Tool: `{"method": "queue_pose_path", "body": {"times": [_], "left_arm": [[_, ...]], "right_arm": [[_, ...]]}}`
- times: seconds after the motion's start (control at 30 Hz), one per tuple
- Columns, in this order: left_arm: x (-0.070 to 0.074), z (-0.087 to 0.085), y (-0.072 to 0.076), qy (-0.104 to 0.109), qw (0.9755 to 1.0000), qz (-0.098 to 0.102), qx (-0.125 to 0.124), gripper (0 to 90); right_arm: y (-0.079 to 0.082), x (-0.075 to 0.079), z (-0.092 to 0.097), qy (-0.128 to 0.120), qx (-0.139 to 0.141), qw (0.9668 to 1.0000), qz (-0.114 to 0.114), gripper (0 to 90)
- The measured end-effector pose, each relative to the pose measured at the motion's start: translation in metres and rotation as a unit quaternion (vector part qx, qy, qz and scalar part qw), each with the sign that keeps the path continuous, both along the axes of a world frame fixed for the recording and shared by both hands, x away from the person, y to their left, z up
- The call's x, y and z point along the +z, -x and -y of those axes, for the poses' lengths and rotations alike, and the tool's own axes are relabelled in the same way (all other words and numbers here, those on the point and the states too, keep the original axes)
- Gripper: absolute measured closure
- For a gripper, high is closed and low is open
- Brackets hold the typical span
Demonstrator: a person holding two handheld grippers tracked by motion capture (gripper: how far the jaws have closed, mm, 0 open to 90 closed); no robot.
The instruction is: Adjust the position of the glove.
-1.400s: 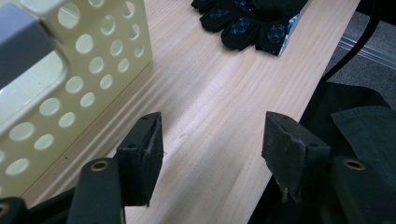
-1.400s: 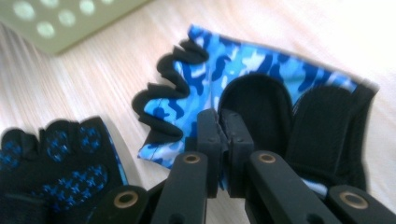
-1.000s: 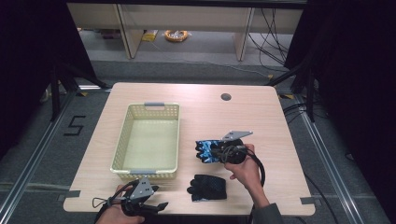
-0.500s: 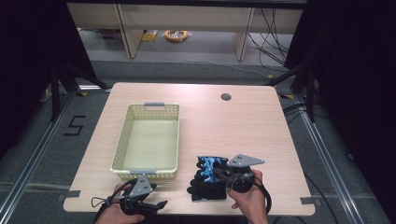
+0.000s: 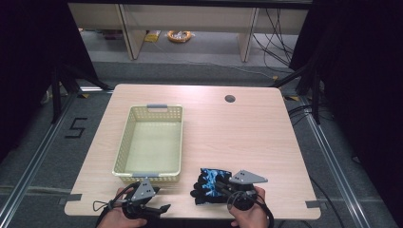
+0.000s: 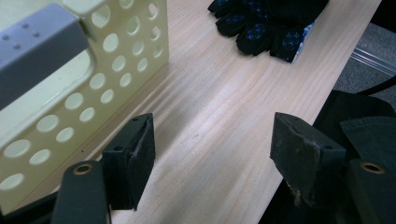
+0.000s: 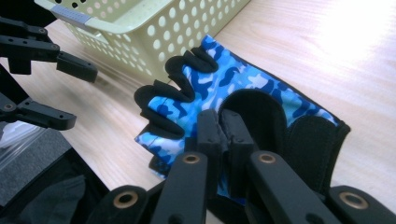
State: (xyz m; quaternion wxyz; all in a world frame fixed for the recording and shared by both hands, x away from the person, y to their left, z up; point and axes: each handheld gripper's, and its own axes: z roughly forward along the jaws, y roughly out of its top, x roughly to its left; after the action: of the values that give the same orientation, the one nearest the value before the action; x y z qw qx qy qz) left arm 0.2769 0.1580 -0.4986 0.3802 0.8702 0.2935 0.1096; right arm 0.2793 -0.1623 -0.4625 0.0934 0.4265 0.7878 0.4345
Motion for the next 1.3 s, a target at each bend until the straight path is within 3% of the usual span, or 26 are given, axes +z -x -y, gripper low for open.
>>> {"method": "queue_pose_path", "body": {"times": [0.03,0.07,0.1,0.13,0.2,0.33,0.47,0.5,0.57,0.73,0.77,0.87,0.93,0.97,1.13,1.2,1.27,1.3], "left_arm": [[0.000,0.000,0.000,0.000,1.0000,0.000,0.000,30.3],[0.000,0.000,0.000,0.000,1.0000,0.000,0.000,30.3],[0.000,0.000,0.000,-0.001,1.0000,0.000,0.000,30.3],[-0.001,0.001,0.001,0.006,0.9999,-0.006,0.008,30.3],[-0.001,0.002,0.002,0.011,0.9999,-0.009,0.006,30.3],[-0.001,0.002,0.001,0.005,1.0000,-0.002,0.001,30.3],[-0.001,0.002,0.001,0.001,1.0000,-0.003,0.000,30.4],[-0.002,0.002,0.001,0.000,1.0000,-0.004,-0.002,30.4],[-0.002,0.003,0.002,0.003,1.0000,-0.008,0.002,30.5],[-0.003,0.003,0.002,0.000,0.9999,-0.011,-0.001,30.8],[-0.003,0.004,0.003,0.010,0.9999,-0.013,0.000,30.9],[-0.003,0.003,0.002,-0.002,1.0000,-0.004,-0.007,31.1],[-0.003,0.003,0.001,0.001,1.0000,-0.004,-0.008,31.3],[-0.004,0.004,0.002,0.006,0.9999,-0.012,-0.001,31.5],[-0.005,0.005,0.002,-0.001,0.9999,-0.011,-0.006,32.2],[-0.006,0.006,0.002,0.006,0.9998,-0.015,-0.006,32.4],[-0.005,0.008,0.001,-0.008,0.9998,-0.008,-0.016,32.8],[-0.006,0.009,0.001,-0.001,0.9999,-0.011,-0.011,33.2]], "right_arm": [[0.004,-0.001,-0.003,-0.010,-0.011,0.9998,-0.013,87.9],[0.004,-0.001,-0.003,-0.010,-0.011,0.9998,-0.013,87.9],[0.003,-0.004,-0.003,0.002,-0.007,1.0000,0.003,87.9],[0.005,-0.007,-0.005,-0.009,-0.005,0.9999,-0.007,87.9],[0.006,-0.010,-0.006,-0.001,-0.013,0.9999,-0.005,87.8],[0.003,-0.019,-0.007,-0.013,-0.016,0.9996,-0.021,87.5],[0.001,-0.024,-0.010,-0.005,-0.021,0.9995,-0.024,87.2],[-0.001,-0.029,-0.013,0.000,-0.010,0.9997,-0.023,87.0],[0.000,-0.032,-0.017,-0.004,-0.018,0.9992,-0.036,86.8],[0.001,-0.036,-0.023,0.014,-0.006,0.9992,-0.036,85.6],[0.001,-0.037,-0.024,0.014,-0.007,0.9992,-0.037,84.6],[0.001,-0.038,-0.024,0.010,-0.014,0.9989,-0.043,79.5],[-0.001,-0.038,-0.023,0.019,-0.002,0.9993,-0.031,73.4],[0.000,-0.037,-0.023,0.012,-0.008,0.9992,-0.038,70.9],[0.001,-0.019,-0.006,0.010,-0.001,0.9998,-0.016,68.4],[0.000,-0.016,0.000,0.017,-0.010,0.9998,-0.009,68.3],[-0.006,-0.012,0.021,0.025,-0.033,0.9991,-0.011,67.0],[-0.007,-0.013,0.027,0.021,-0.044,0.9987,-0.010,67.0]]}}
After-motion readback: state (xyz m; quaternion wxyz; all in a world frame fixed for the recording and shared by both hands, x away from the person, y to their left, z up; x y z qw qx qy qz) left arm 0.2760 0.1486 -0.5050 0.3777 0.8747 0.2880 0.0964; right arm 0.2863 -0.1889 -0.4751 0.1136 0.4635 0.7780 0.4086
